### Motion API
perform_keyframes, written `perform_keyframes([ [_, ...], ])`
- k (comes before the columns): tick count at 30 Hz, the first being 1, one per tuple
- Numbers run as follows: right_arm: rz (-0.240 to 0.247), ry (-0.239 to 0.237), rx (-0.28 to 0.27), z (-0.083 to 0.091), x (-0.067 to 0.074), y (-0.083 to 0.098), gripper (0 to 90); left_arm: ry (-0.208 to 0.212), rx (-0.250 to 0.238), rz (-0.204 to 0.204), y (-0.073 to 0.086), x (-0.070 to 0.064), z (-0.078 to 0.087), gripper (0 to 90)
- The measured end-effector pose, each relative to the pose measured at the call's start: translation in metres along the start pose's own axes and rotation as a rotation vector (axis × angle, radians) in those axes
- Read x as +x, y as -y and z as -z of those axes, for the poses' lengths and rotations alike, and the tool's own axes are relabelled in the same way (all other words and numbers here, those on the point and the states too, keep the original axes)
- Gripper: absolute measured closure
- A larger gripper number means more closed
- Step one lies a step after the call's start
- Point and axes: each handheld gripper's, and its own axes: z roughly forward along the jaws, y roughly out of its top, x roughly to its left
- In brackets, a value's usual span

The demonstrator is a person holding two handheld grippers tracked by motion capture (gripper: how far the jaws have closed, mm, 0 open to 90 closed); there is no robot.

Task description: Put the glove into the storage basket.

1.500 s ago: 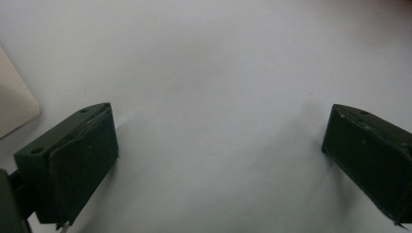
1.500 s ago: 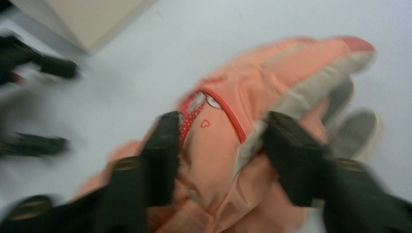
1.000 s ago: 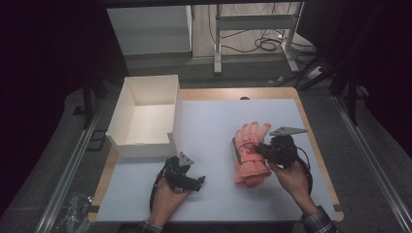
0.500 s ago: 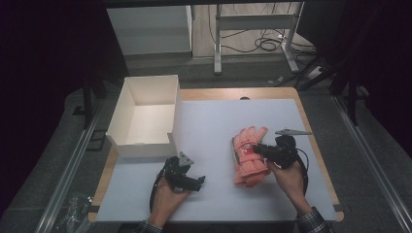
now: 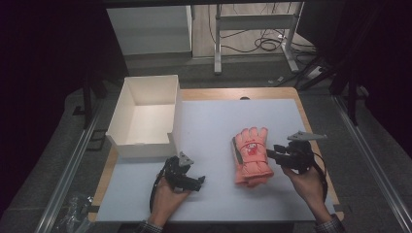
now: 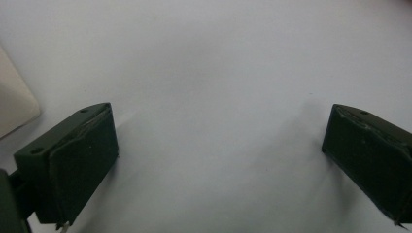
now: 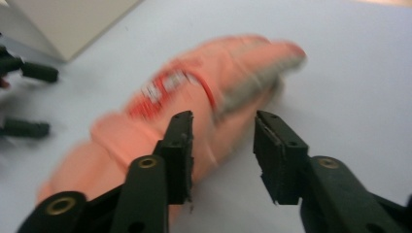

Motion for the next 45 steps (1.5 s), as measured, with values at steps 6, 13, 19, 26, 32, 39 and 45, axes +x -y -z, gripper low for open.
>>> perform_keyframes([
  [6, -0.015, -0.058, 0.083, -0.008, -0.006, 0.040, 71.5, -0.001, 0.009, -0.007, 0.000, 0.001, 0.001, 0.0],
  [13, 0.024, -0.132, 0.113, -0.025, 0.012, 0.059, 73.9, 0.005, 0.008, -0.011, 0.000, 0.001, 0.001, 0.0],
  [19, 0.040, -0.166, 0.128, -0.042, 0.025, 0.056, 73.8, 0.021, 0.009, -0.031, 0.001, 0.007, 0.004, 1.9],
  [26, 0.061, -0.160, 0.131, -0.061, 0.042, 0.048, 73.8, 0.016, 0.024, -0.022, 0.005, 0.020, 0.010, 1.9],
  [32, 0.062, -0.155, 0.121, -0.075, 0.048, 0.040, 73.8, 0.031, 0.021, -0.041, 0.007, 0.022, 0.010, 1.8],
  [39, 0.085, -0.129, 0.122, -0.076, 0.047, 0.035, 72.6, 0.035, 0.010, -0.046, 0.008, 0.023, 0.010, 1.6],
  [45, 0.051, -0.076, 0.119, -0.070, 0.026, 0.031, 72.5, 0.037, 0.011, -0.049, 0.008, 0.023, 0.010, 1.3],
])
